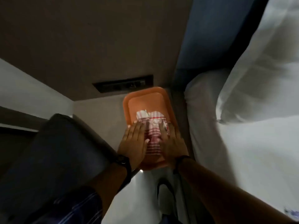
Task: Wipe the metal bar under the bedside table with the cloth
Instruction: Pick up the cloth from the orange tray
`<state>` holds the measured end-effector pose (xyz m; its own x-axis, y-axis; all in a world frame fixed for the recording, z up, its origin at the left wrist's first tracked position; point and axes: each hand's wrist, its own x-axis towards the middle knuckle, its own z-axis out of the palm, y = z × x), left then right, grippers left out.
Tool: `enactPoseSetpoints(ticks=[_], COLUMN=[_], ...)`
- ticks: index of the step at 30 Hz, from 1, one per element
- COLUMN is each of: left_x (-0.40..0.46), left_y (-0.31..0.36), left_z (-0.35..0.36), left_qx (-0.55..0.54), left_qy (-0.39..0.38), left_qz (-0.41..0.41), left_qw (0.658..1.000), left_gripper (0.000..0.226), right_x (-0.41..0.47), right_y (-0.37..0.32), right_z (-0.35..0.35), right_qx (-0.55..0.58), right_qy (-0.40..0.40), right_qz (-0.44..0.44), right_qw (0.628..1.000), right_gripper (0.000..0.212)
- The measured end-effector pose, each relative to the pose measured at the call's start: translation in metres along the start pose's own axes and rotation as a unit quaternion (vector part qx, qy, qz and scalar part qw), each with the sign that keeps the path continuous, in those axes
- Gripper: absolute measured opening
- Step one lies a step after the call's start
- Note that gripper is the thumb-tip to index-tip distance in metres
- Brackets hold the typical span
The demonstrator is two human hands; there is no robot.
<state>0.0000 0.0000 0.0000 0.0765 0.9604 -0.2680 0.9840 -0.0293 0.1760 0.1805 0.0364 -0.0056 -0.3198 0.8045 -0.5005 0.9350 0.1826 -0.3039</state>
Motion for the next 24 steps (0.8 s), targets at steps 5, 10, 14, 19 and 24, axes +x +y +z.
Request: enactPoseSetpoints(ticks=[5,10,14,19,24], left_x=[0.018,0.02,0.013,-0.019,-0.096], left_y=[-0.011,-0.011,-0.013,-0.001,-0.015], left_z=[0.079,0.088,0.077,0.061,0.009], left_qx=[0.026,0.082,0.111,0.119,0.102], left_qy=[-0.078,-0.106,-0.137,-0.162,-0.111], left_qz=[-0.024,0.0,0.022,0.127,0.157], left_qw=[0.996,0.991,0.984,0.971,0.976], left_gripper=[0.068,0.069,0.072,0.084,0.075], right_x=[0.055,0.059,0.046,-0.003,-0.082], right_y=[0.013,-0.005,-0.017,-0.042,-0.064], right_z=[0.035,0.025,0.018,0.023,0.019], right_qx=[0.134,0.432,0.471,0.538,0.559], right_qy=[0.047,0.09,0.099,0.144,0.242], right_qz=[0.071,0.11,0.096,0.042,0.012], right_qw=[0.987,0.891,0.871,0.829,0.793], right_gripper=[0.082,0.082,0.034,0.056,0.076])
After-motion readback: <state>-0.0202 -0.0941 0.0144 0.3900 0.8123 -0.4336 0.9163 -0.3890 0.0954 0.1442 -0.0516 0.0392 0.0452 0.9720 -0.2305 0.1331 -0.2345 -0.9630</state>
